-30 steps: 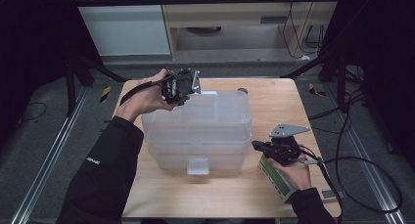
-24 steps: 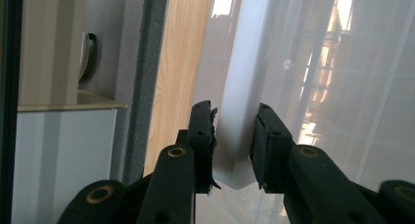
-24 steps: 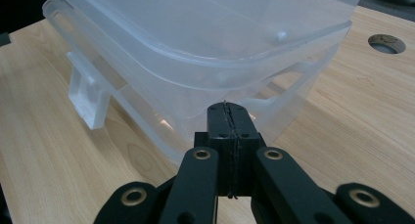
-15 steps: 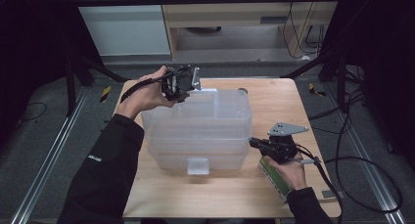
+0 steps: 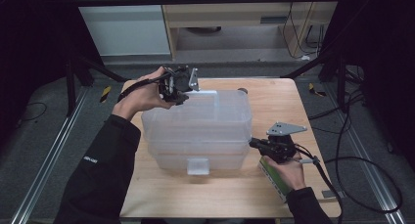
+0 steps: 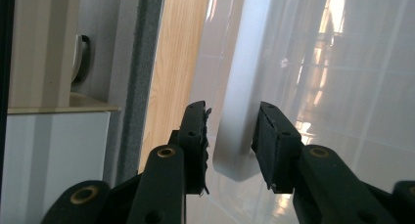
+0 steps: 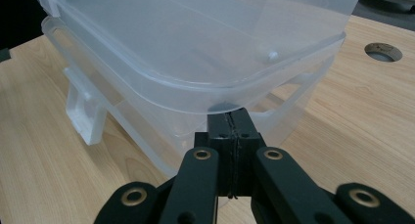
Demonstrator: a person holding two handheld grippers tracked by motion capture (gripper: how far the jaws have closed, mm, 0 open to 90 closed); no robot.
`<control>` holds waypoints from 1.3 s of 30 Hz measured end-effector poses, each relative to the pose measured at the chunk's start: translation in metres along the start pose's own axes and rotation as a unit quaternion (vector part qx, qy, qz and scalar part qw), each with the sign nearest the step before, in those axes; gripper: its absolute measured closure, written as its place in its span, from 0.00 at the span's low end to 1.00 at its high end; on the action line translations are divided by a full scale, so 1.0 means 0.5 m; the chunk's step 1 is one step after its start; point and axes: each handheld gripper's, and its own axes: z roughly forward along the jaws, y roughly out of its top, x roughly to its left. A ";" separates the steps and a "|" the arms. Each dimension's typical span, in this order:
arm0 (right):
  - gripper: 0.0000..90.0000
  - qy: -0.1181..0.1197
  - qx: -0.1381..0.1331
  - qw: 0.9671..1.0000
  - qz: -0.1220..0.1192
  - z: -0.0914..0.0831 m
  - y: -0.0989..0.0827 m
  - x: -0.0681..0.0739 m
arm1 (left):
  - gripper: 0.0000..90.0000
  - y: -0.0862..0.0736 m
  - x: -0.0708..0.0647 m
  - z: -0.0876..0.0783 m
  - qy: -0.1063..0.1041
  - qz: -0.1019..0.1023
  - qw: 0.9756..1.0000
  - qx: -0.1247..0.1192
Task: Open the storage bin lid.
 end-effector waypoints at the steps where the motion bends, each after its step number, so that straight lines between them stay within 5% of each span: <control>1: 1.00 0.000 0.000 1.000 -0.001 0.000 0.000 0.000 | 0.72 -0.005 -0.001 -0.012 0.003 -0.002 1.000 -0.006; 15: 1.00 -0.001 0.002 1.000 0.000 0.000 0.000 0.001 | 0.71 -0.054 -0.027 -0.089 0.034 -0.033 0.998 -0.032; 19: 1.00 -0.002 0.003 1.000 0.001 -0.001 0.000 0.002 | 0.72 -0.080 -0.034 -0.108 0.041 -0.057 0.997 -0.038; 24: 1.00 -0.002 0.002 1.000 0.000 -0.001 0.000 0.001 | 0.77 -0.120 -0.042 -0.123 0.056 -0.099 0.992 -0.053; 28: 1.00 -0.002 0.003 1.000 0.000 -0.001 -0.001 0.002 | 0.80 -0.158 -0.051 -0.131 0.069 -0.146 0.984 -0.078; 29: 1.00 -0.002 0.003 1.000 0.000 -0.001 -0.001 0.002 | 0.81 -0.177 -0.057 -0.129 0.074 -0.168 0.979 -0.088; 31: 1.00 -0.002 0.002 1.000 0.000 -0.001 -0.001 0.002 | 0.81 -0.186 -0.059 -0.126 0.079 -0.175 0.978 -0.086; 32: 1.00 -0.003 0.002 1.000 0.000 -0.001 -0.001 0.002 | 0.83 -0.205 -0.062 -0.121 0.084 -0.199 0.972 -0.094; 33: 1.00 -0.003 0.002 1.000 0.000 -0.001 -0.001 0.002 | 0.84 -0.205 -0.062 -0.121 0.084 -0.199 0.972 -0.094; 34: 1.00 -0.003 0.003 1.000 0.000 -0.001 -0.001 0.002 | 0.84 -0.215 -0.063 -0.118 0.083 -0.211 0.969 -0.098; 39: 1.00 -0.002 0.003 1.000 0.000 -0.002 0.000 0.002 | 0.87 -0.275 -0.083 -0.101 0.113 -0.284 0.946 -0.112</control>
